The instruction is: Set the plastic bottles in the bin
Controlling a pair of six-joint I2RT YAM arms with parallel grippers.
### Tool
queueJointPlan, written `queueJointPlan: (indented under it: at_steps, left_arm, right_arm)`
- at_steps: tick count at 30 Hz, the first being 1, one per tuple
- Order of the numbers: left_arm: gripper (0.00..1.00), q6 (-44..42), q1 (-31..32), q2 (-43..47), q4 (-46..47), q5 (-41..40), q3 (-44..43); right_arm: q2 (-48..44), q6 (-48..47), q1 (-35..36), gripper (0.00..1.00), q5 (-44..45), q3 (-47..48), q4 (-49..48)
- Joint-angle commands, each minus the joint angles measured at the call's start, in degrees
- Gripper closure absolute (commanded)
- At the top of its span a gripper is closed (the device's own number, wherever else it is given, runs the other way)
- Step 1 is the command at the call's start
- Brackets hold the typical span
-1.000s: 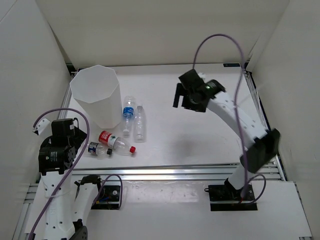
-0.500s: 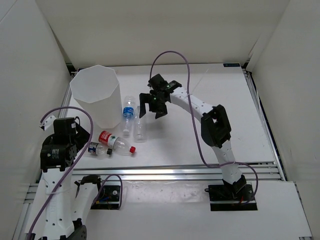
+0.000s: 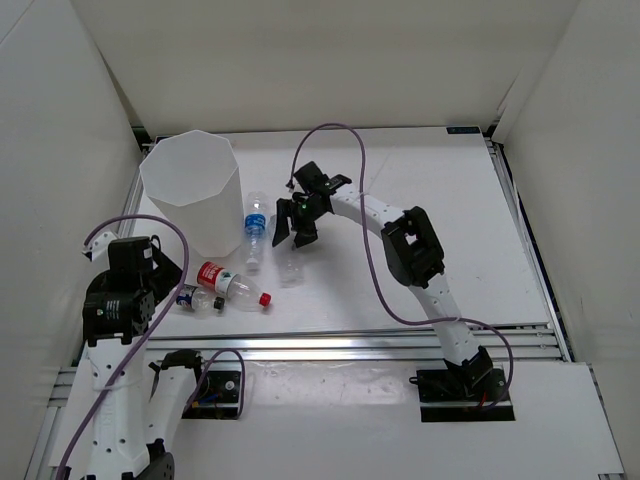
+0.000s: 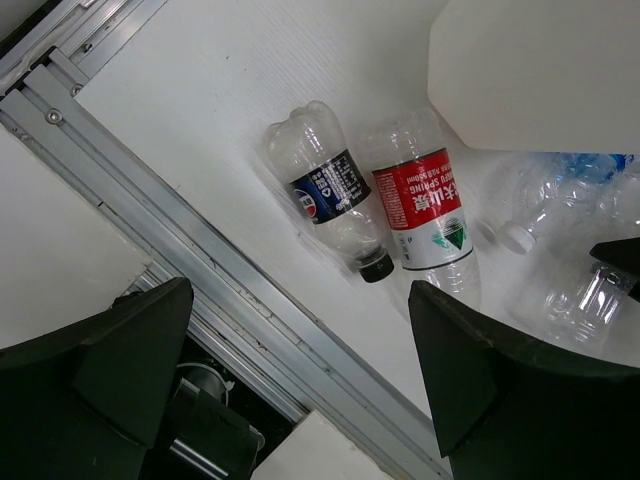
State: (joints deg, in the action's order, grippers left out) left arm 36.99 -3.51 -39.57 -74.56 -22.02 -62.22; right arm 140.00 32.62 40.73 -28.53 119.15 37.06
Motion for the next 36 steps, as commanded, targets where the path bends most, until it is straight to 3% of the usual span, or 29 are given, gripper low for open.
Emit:
queueJointPlan:
  at_steps: [1,2,3,7,10,13,17,19,22,25,27,30,32,36]
  left_arm:
    - [0.0,-1.0,0.3,-0.5,0.6,-1.4,0.3]
    - [0.0,-1.0,0.3,-0.5,0.6,-2.1,0.3]
    - [0.0,-1.0,0.3,-0.5,0.6,-2.1,0.3]
    - [0.0,1.1,0.3,0.7,0.6,-4.2,0.3]
    - [0.0,2.6,0.3,2.0,0.0,-5.7,0.9]
    - [0.0,3.8,0.3,4.4,0.0,-6.3,3.0]
    - [0.0,5.1,0.3,7.3,0.6,-4.7,6.2]
    - [0.0,5.1,0.3,7.8,1.1,-2.7,6.2]
    - [0.0,5.1,0.3,7.3,-1.1,0.3,6.8]
    - [0.0,3.7,0.3,5.2,-2.3,2.1,6.3]
    - [0.0,1.0,0.3,4.1,-3.0,2.6,4.8]
    - [0.0,0.5,0.3,2.7,-3.0,3.1,3.7]
    - [0.0,0.4,0.9,2.7,-3.0,3.1,3.2]
    - [0.0,-0.1,0.9,2.1,-3.6,3.7,3.2]
  right_arm:
    - [0.2,-0.7,-0.9,0.34,-2.6,-0.4,-0.8]
    - [-0.5,-0.7,-0.9,0.53,-2.6,-1.4,-0.8]
    - [-2.9,-0.7,-1.5,0.61,-2.6,-2.6,-0.8]
    - [-12.9,-0.7,-2.1,0.8,0.0,-10.9,-0.8]
    - [-22.3,-1.2,-2.7,0.8,3.7,-12.5,-0.8]
    - [-27.2,1.5,-2.7,0.8,6.4,-3.3,-0.8]
    - [-21.0,6.0,-2.0,0.8,9.2,17.6,-5.1]
    - [-17.9,7.5,0.0,0.82,9.2,25.6,-11.8]
    - [-14.4,9.6,1.9,0.82,11.4,23.8,-26.2]
    - [-9.7,11.4,1.9,0.82,10.2,29.6,-31.8]
    - [-9.7,11.9,2.9,0.82,11.9,26.2,-38.4]
    - [-8.5,7.0,3.8,0.82,14.6,28.1,-41.8]
    - [-7.9,8.9,4.4,0.78,14.6,28.2,-47.4]
    - [-6.8,7.7,4.9,0.77,13.4,28.2,-49.2]
